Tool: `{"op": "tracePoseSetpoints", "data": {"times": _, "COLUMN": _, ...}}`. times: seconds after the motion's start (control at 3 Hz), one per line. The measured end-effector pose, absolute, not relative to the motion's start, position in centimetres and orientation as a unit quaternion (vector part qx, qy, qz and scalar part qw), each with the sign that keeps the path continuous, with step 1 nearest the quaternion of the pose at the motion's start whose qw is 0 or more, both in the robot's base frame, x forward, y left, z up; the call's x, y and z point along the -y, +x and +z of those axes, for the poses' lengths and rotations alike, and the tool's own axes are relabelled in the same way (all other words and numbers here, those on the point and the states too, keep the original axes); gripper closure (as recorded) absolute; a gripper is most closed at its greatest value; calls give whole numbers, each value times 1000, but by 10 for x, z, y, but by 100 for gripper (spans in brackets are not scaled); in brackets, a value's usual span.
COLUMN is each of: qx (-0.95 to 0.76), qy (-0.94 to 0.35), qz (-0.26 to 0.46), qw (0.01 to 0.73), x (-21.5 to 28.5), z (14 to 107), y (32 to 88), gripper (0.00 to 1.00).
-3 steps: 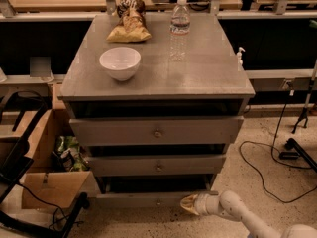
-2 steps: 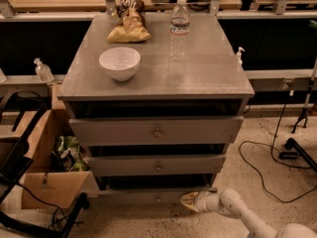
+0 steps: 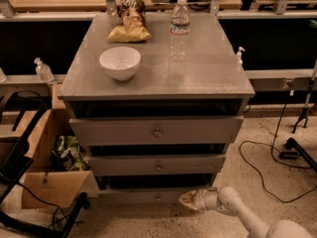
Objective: Close bottom drawer
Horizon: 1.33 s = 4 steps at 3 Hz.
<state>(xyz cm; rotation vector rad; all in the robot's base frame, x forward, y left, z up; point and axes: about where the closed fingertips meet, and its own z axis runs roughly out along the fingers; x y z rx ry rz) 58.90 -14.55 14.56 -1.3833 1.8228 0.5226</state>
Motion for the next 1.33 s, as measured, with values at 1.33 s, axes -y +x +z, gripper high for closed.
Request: {"op": "tracePoseSetpoints", "data": {"times": 1.33, "qx": -709, "qy": -537, "qz": 210, "qw": 407, "x": 134, "z": 144, "y": 633, "gripper": 100}}
